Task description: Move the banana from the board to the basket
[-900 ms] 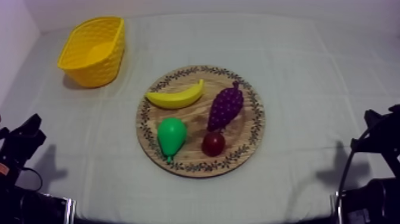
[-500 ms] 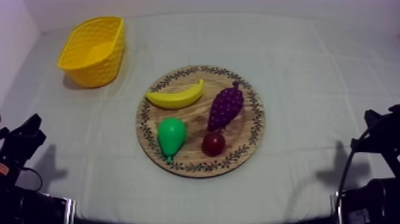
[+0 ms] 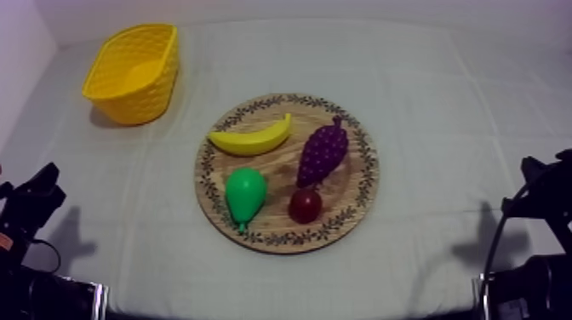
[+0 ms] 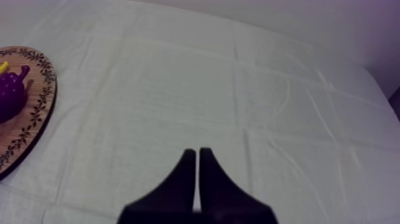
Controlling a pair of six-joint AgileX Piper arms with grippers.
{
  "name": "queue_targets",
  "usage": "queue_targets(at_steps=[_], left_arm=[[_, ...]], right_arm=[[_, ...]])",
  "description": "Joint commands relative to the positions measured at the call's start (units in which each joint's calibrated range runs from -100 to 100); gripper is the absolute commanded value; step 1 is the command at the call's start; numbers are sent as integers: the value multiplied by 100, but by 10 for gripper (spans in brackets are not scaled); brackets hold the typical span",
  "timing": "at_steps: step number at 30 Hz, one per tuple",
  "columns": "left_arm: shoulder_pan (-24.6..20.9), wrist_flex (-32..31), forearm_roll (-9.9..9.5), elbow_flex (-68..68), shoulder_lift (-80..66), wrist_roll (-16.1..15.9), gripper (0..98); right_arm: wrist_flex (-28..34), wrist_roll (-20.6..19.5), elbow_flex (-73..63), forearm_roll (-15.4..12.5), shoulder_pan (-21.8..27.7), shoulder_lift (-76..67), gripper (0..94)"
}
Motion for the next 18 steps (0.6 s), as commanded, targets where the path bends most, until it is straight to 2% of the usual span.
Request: queue_targets(at_steps=[1,15,18], left_arm=[[1,-3,-1,2,0,2,1],[4,-3,-1,2,0,-177,1],[7,-3,-1,2,0,-101,1]], right_arm=[[-1,0,2,1,-1,-2,3],[-1,0,2,1,-1,-2,3],[-1,0,2,1,-1,-2,3]])
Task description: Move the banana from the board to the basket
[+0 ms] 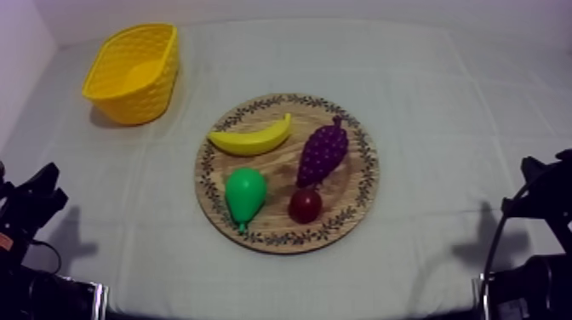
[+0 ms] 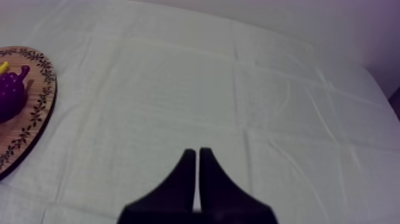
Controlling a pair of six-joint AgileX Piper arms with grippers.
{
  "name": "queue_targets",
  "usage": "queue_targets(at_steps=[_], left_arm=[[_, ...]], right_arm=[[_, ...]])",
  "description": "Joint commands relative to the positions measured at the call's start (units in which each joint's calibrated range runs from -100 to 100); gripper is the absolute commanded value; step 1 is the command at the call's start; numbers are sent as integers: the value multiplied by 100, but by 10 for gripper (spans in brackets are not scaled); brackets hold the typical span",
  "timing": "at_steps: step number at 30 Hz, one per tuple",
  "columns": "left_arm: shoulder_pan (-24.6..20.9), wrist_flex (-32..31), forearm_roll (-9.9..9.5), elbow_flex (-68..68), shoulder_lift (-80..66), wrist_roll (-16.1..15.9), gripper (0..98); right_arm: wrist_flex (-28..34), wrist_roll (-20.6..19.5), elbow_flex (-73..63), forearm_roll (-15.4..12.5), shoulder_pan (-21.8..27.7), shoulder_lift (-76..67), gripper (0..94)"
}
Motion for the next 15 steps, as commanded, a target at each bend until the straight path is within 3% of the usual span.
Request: queue_targets(at_steps=[1,8,15], left_arm=[[3,-13,-4,2,0,106,1],[94,-408,2,-35,104,29,1],[316,-601,-43,-841,1109,-69,1]], right_arm=[[-1,0,2,1,-1,-2,3],[-1,0,2,1,-1,-2,3],[-1,0,2,1,-1,-2,3]])
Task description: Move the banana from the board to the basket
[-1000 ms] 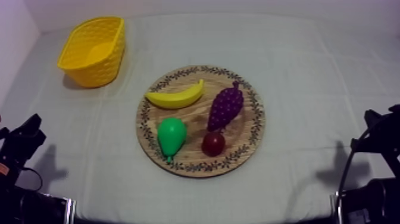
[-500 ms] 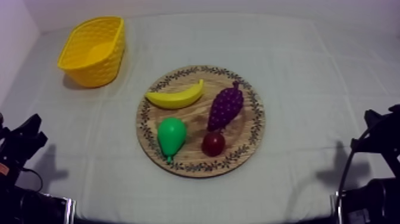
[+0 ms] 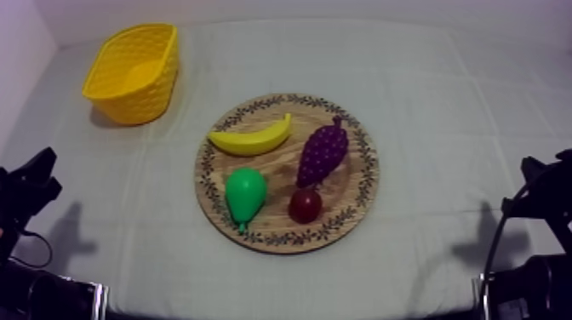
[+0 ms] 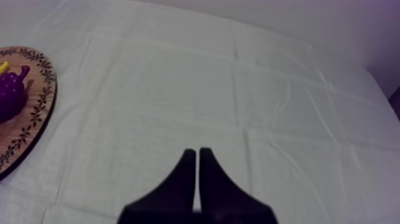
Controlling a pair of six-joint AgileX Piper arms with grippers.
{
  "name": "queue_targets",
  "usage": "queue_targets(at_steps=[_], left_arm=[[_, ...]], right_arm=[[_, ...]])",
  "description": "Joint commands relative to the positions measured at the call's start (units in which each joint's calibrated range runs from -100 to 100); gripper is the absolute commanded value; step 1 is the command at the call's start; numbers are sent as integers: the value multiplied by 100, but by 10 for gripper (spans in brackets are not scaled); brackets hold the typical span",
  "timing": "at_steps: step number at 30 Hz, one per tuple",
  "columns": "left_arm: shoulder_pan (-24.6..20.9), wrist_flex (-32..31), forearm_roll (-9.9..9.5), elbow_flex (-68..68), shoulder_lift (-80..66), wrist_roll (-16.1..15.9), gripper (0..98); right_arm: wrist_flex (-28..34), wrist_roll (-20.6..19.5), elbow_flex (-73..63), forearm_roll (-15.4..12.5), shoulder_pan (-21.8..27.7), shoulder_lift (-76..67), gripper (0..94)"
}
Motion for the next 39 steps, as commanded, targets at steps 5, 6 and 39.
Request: queue_targets(at_steps=[5,6,39], left_arm=[[334,-26,-218,-1311,1347,24,1],[440,-29,-376,-1502,1523,148,1],[2204,1371,-905,-6385,6714,-587,1]], right_arm=[[-1,0,2,1,-1,-2,3],[-1,0,2,1,-1,-2,3],[-1,0,2,1,-1,-2,3]])
